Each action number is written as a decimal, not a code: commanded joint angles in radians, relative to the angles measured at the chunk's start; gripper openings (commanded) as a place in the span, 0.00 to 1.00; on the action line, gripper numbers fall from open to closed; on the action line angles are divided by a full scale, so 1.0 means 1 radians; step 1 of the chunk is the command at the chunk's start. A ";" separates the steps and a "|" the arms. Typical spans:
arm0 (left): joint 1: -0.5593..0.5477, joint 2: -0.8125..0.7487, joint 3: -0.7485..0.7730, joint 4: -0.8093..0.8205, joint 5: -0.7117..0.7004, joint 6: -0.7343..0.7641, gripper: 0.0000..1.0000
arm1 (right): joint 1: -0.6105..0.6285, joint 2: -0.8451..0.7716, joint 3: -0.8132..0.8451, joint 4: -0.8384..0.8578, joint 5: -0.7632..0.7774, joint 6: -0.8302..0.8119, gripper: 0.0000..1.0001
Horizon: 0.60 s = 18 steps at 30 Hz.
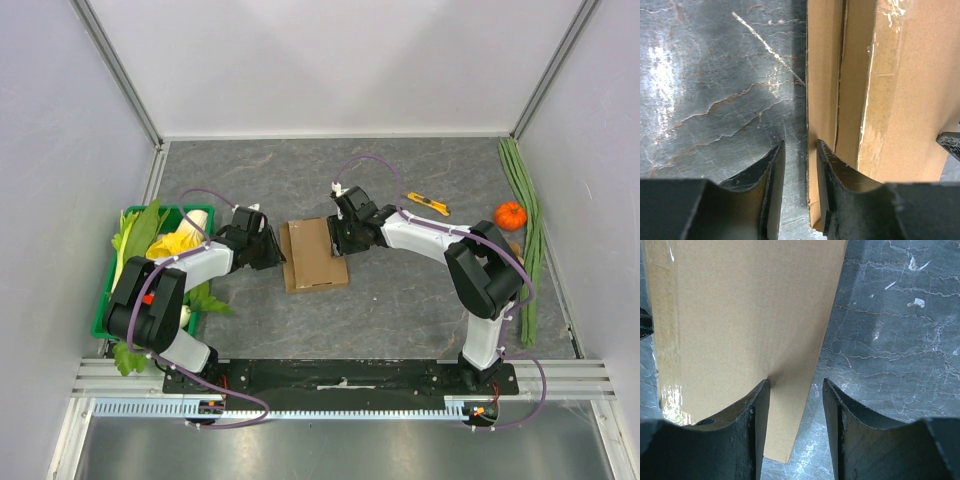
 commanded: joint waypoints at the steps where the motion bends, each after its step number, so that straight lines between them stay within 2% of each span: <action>1: 0.004 -0.022 -0.009 0.040 0.036 -0.005 0.39 | -0.008 0.019 0.023 -0.021 0.025 -0.003 0.52; 7: 0.007 0.013 -0.049 0.119 0.120 -0.055 0.40 | -0.011 0.019 0.023 -0.023 0.022 -0.006 0.53; 13: 0.030 0.072 -0.101 0.238 0.252 -0.124 0.31 | -0.014 0.010 0.023 -0.023 0.019 -0.006 0.53; 17: 0.045 0.065 -0.114 0.264 0.280 -0.140 0.16 | -0.014 -0.001 0.019 -0.023 0.018 -0.004 0.53; 18: 0.047 0.062 -0.111 0.264 0.284 -0.140 0.07 | -0.016 -0.002 0.017 -0.023 0.018 -0.004 0.53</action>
